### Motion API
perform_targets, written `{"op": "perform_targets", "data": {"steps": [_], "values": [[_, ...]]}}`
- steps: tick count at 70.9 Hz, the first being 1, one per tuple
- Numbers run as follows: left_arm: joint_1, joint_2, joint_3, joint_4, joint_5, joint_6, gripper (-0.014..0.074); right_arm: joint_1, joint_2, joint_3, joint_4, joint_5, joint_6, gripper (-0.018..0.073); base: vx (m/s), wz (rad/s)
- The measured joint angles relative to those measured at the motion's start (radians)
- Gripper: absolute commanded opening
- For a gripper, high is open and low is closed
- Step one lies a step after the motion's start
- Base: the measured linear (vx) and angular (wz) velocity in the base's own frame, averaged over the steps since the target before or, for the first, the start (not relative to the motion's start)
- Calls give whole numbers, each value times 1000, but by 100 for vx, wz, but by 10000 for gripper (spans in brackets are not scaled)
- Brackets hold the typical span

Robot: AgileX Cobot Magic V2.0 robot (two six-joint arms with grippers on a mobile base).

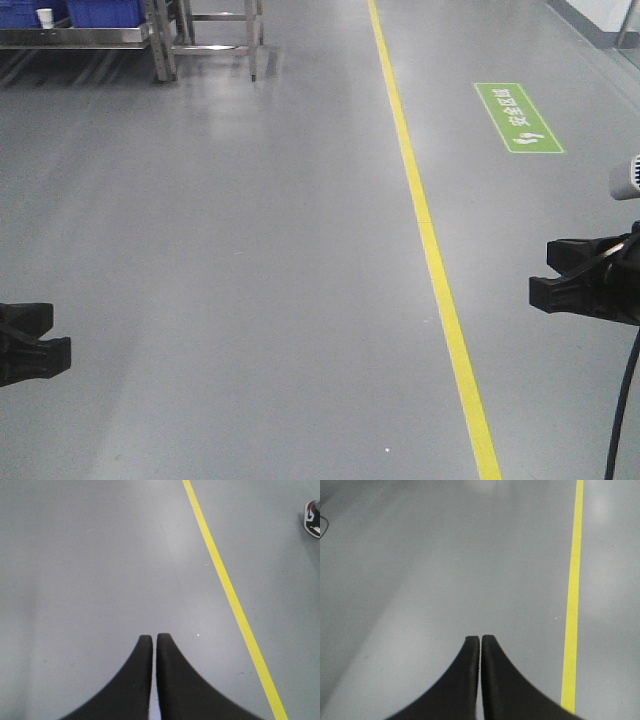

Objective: Move and align brake pads A on conveyor
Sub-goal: 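Turn and drive along the yellow floor line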

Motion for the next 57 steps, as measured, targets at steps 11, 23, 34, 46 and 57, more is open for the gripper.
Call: {"op": "perform_targets", "data": {"steps": [11, 23, 34, 46, 57], "values": [[0, 0, 0, 0, 0, 0, -6, 0, 0, 0, 0, 0, 0, -6, 9, -24], [0, 0, 0, 0, 0, 0, -6, 0, 0, 0, 0, 0, 0, -6, 15, -22], [0, 0, 0, 0, 0, 0, -6, 0, 0, 0, 0, 0, 0, -6, 20, -15], [0, 0, 0, 0, 0, 0, -6, 0, 0, 0, 0, 1, 0, -6, 25, -10], [0, 0, 0, 0, 0, 0, -6, 0, 0, 0, 0, 12, 0, -6, 30, -2]]}}
